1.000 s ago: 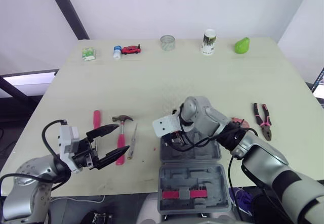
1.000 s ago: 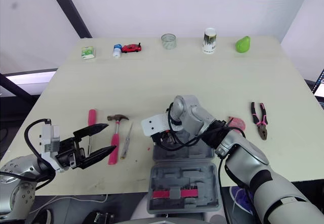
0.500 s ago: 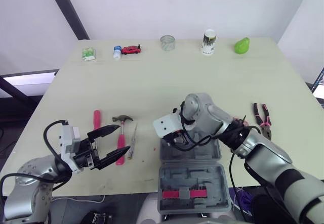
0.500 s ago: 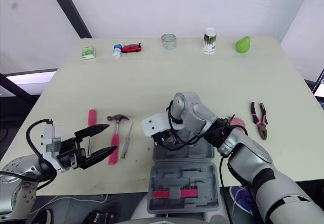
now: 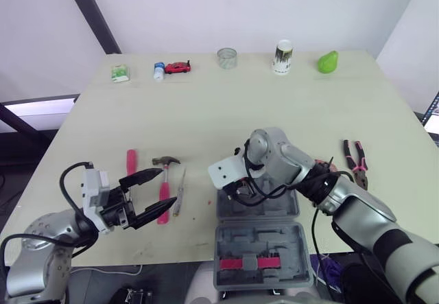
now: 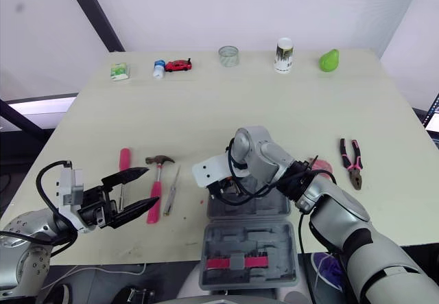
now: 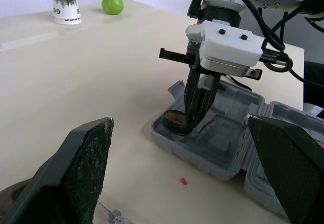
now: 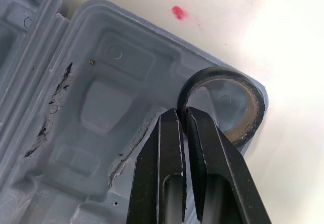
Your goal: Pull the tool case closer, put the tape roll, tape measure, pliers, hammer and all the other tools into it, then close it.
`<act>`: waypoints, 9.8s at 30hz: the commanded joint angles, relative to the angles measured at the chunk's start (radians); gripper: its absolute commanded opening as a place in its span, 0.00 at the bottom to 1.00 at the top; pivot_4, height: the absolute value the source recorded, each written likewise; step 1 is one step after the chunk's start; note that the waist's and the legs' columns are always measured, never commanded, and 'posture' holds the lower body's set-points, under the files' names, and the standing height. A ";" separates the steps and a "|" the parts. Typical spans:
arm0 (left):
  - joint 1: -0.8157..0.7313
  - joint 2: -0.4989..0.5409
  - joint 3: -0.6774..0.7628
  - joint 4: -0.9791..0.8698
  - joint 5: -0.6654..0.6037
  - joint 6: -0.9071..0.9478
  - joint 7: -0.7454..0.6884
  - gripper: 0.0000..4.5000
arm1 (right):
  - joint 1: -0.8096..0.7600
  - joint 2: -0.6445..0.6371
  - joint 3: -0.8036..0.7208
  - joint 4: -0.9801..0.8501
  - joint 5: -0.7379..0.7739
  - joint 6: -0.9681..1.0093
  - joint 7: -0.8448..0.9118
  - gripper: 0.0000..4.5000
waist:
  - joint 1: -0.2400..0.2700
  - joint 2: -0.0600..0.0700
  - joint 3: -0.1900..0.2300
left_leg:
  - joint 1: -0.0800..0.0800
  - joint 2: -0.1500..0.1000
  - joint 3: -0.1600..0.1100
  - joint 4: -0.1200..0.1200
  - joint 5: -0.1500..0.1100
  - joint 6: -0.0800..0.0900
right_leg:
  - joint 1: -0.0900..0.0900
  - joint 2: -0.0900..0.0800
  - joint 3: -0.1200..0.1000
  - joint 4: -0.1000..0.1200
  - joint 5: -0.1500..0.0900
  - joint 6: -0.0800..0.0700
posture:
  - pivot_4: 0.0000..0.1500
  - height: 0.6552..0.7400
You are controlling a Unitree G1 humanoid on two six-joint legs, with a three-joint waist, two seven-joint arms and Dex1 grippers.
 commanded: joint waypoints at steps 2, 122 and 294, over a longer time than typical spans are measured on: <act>0.006 0.009 0.011 -0.020 -0.007 -0.001 0.006 1.00 | -0.015 0.010 -0.002 -0.014 -0.001 -0.011 -0.006 0.02 | 0.000 0.000 0.000 | 0.000 0.000 0.000 0.000 0.000 0.000 | 0.000 0.000 0.000 0.000 0.000 0.000 | 1.00 1.00; 0.093 0.047 0.189 0.128 0.007 -0.001 0.052 1.00 | 1.378 -0.364 -1.390 -0.334 0.912 -0.295 -0.510 0.98 | 0.033 -0.008 -0.008 | 0.018 0.005 0.005 -0.002 -0.003 0.005 | 0.016 -0.006 0.009 -0.003 -0.002 -0.005 | 1.00 1.00; -0.461 0.254 -0.323 -0.062 -0.037 -0.023 -0.377 1.00 | 0.914 -0.663 -0.776 0.057 0.569 -0.839 -0.016 0.99 | 0.038 -0.007 -0.002 | 0.017 0.006 0.004 0.004 -0.003 0.005 | 0.018 0.013 0.008 -0.002 0.000 -0.001 | 1.00 1.00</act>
